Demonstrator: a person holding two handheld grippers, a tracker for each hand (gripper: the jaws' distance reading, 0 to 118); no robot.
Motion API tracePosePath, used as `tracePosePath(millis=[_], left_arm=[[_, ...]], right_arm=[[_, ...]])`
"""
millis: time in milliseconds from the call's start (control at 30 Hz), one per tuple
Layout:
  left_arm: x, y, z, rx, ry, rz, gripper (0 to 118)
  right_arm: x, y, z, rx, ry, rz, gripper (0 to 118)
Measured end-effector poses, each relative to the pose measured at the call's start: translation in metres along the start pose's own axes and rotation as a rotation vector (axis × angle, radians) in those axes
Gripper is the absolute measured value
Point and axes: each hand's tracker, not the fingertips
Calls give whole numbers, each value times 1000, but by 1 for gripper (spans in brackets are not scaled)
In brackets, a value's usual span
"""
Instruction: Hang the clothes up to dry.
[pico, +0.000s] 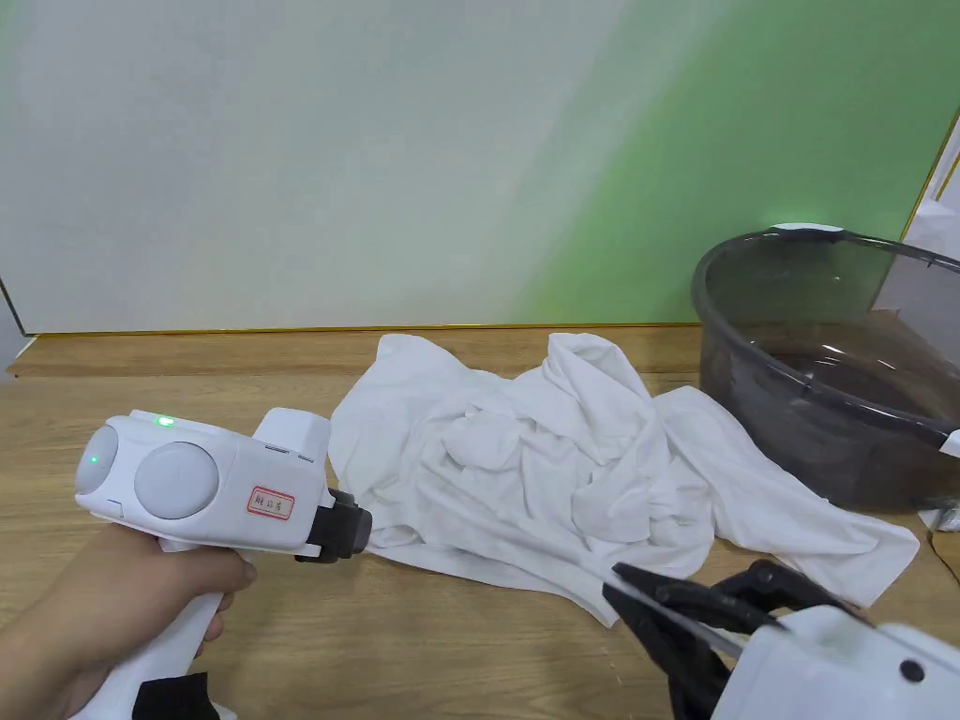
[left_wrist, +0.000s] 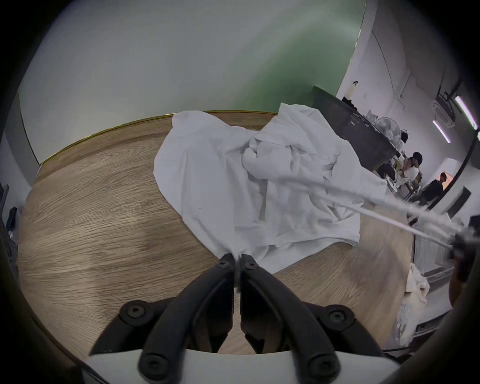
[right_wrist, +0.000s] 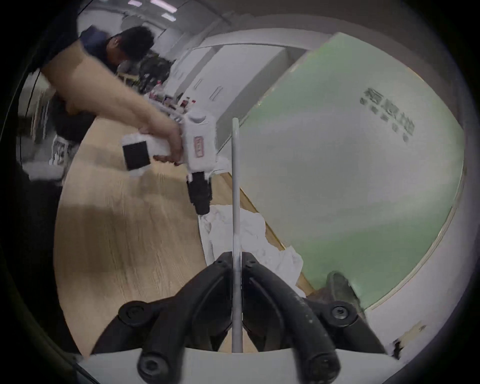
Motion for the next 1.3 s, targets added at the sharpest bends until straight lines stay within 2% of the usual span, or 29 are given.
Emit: tracePosePath(millis=[133,333,467,533,1300], left_arm=[[-3,-2,0,3,14,5,4],[-4,-3,1,15,12,23,4],[-7,-1,1,7,1,35,4],[-8,1,1,7,-2,36,4],[-13,-1,3,2,-10,35,4]], right_arm=[[-21,0,0,-1,-16,107,7],[-33,-3,-3,-16,-6,147,7],[-33,-2,-4,-17,5,134,7],[-36,-2,-6,-25,-2,158,7],[-53,-2,-25,-22,10,196,7]])
